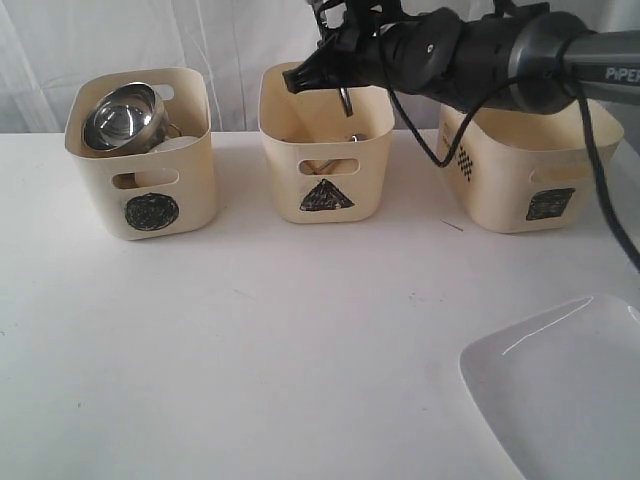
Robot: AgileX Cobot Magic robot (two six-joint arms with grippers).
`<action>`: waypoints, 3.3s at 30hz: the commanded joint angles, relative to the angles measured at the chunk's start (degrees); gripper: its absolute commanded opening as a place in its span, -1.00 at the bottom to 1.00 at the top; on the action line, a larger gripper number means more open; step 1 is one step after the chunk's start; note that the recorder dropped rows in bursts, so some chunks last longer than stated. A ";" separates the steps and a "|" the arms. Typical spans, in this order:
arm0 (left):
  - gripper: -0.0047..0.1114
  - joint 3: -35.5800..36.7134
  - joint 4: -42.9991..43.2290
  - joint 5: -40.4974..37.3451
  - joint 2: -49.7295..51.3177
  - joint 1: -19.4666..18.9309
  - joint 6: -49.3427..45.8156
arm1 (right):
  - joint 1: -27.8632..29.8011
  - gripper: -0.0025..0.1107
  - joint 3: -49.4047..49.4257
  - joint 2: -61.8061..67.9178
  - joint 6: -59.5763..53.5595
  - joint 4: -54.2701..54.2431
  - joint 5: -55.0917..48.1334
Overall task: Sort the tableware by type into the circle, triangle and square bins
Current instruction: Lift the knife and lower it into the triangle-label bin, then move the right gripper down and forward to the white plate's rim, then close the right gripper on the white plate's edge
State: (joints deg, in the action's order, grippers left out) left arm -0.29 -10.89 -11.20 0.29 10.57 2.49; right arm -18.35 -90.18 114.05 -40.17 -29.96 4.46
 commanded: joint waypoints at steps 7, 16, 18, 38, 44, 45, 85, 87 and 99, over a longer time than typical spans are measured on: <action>-0.92 0.29 -0.18 0.12 -0.29 -0.12 0.13 | 0.10 -0.59 -4.68 4.57 0.31 0.11 -3.22; -0.92 0.29 -0.18 0.12 -0.29 -0.12 0.13 | 0.36 -0.40 -4.33 2.29 0.31 1.39 -7.80; -0.92 0.29 -0.18 0.12 -0.29 -0.12 0.13 | 0.36 -0.40 -3.61 0.79 0.31 2.79 -10.74; -0.92 0.29 -0.18 0.12 -0.29 -0.12 0.13 | 0.57 -0.05 38.28 -39.35 15.99 20.70 -44.77; -0.92 0.29 -0.18 0.12 -0.29 -0.12 0.13 | -4.58 -0.05 43.94 -42.45 21.46 27.19 -63.13; -0.92 0.29 -0.18 0.12 -0.29 -0.12 0.13 | -5.49 -0.05 44.59 -42.62 22.23 27.19 -63.28; -0.92 0.29 -0.18 0.12 -0.29 -0.12 0.13 | -23.87 -0.05 44.96 -23.02 63.90 54.13 -55.52; -0.92 0.29 -0.18 0.12 -0.29 -0.12 0.13 | -23.87 -0.05 44.57 -21.67 64.84 55.63 -55.52; -0.92 0.29 -0.18 0.12 -0.29 -0.12 0.13 | -23.87 -0.05 43.34 -14.03 67.98 60.34 -54.95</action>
State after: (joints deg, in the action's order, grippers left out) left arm -0.29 -10.89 -11.20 0.29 10.57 2.49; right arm -41.98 -46.36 99.10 26.83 28.91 -50.81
